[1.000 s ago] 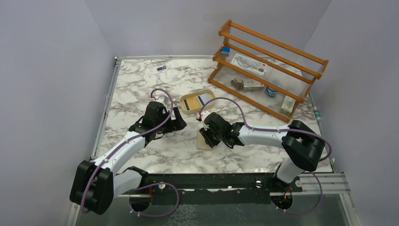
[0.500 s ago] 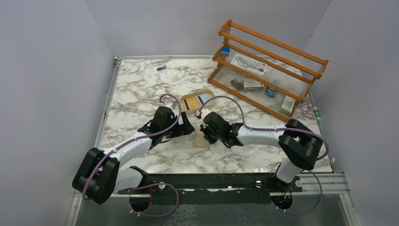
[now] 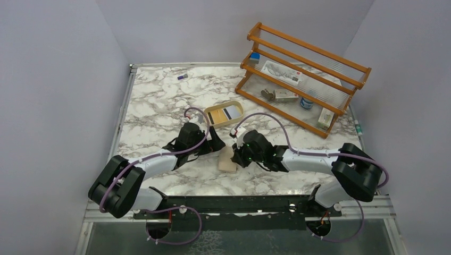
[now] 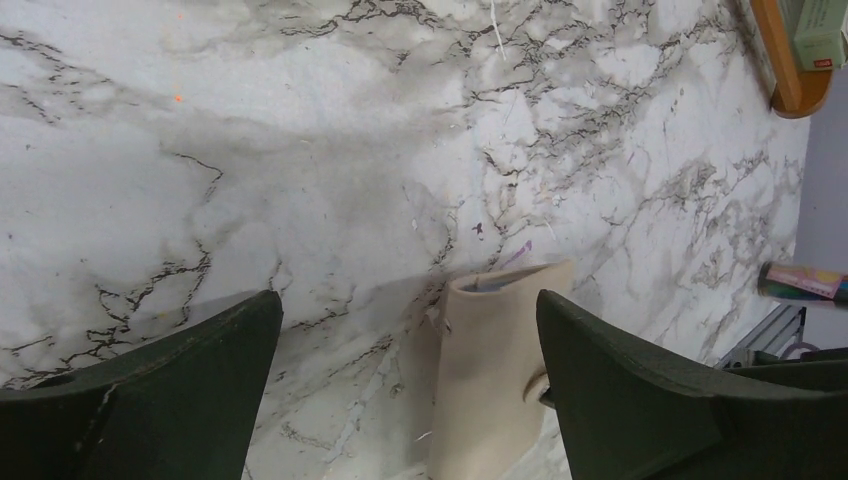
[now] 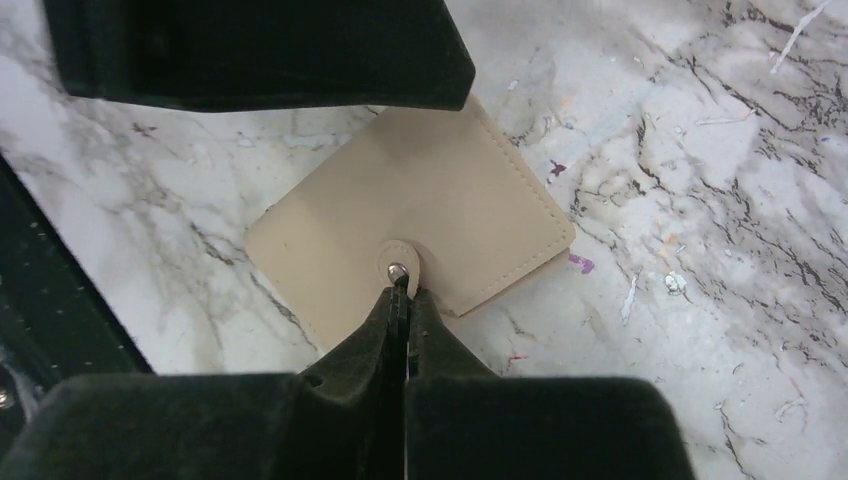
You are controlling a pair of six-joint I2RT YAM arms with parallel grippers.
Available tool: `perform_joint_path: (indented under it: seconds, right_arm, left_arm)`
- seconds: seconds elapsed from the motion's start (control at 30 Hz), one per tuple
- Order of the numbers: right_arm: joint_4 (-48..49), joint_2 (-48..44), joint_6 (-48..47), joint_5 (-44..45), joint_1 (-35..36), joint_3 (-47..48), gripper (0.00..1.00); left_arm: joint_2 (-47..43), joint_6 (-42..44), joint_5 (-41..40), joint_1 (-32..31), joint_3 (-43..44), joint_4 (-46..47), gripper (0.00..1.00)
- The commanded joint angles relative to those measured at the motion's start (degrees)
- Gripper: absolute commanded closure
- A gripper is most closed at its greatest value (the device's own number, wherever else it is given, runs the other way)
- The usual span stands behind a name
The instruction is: Take the credit cards out of the card holder
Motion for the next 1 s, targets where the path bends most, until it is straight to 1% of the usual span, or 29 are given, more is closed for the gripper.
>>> perform_joint_path:
  seconds: [0.0, 0.1, 0.13, 0.2, 0.33, 0.37, 0.43, 0.5, 0.6, 0.63, 0.67, 0.83, 0.97]
  right_arm:
    - [6.18, -4.64, 0.68, -5.10, -1.09, -1.68, 0.99]
    - [6.65, -5.17, 0.51, -5.64, -1.39, -1.86, 0.99]
    - [6.91, -5.11, 0.59, -5.71, -1.47, -1.88, 0.99]
    - [7.23, -4.94, 1.01, -5.74, -1.72, -1.86, 0.99]
    - [8.00, -4.58, 1.39, -5.94, -2.31, -1.79, 0.99]
    - [8.31, -4.55, 1.59, -6.11, -2.41, -1.85, 0.99]
    - [8.86, -4.62, 1.71, -6.47, -2.61, -1.98, 0.99]
    - [9.37, -4.94, 1.86, -6.84, -2.78, -2.04, 0.99]
    - [9.21, -5.65, 1.92, -7.29, -3.05, -1.97, 0.99]
    - [9.00, -6.10, 1.92, -7.40, -3.07, -1.98, 0.99]
    - [8.97, -6.60, 1.92, -7.48, -3.11, -2.03, 0.99]
    - [10.20, -10.99, 2.62, -8.37, -4.02, -4.35, 0.99]
    - [12.43, -15.79, 4.01, -11.74, -6.17, -7.09, 0.99]
  left_arm:
    - [-0.10, -3.05, 1.59, -0.16, -3.02, 8.83, 0.05]
    - [-0.01, -5.22, 6.29, -0.16, -4.96, 15.14, 0.16]
    - [0.08, -5.71, 7.49, -0.16, -5.30, 16.46, 0.18]
    - [-0.37, -6.37, 9.31, -0.16, -6.00, 18.39, 0.19]
    - [-3.07, -6.54, 12.56, -0.16, -7.03, 20.77, 0.25]
    - [-3.35, -6.62, 13.86, -0.16, -7.03, 21.12, 0.27]
    - [-3.14, -6.90, 16.25, -0.16, -6.76, 21.59, 0.36]
    - [-2.36, -7.57, 17.90, -0.16, -6.73, 22.27, 0.52]
    - [-1.43, -8.57, 19.05, -0.16, -6.94, 22.95, 0.83]
    - [-1.34, -8.91, 19.29, -0.16, -7.02, 23.07, 0.97]
    - [-1.49, -9.33, 19.25, -0.16, -7.16, 23.12, 1.00]
    - [-4.61, -9.24, 16.76, -0.08, -8.13, 22.78, 1.00]
    - [-6.44, -6.67, 13.45, -0.07, -7.28, 17.97, 1.00]
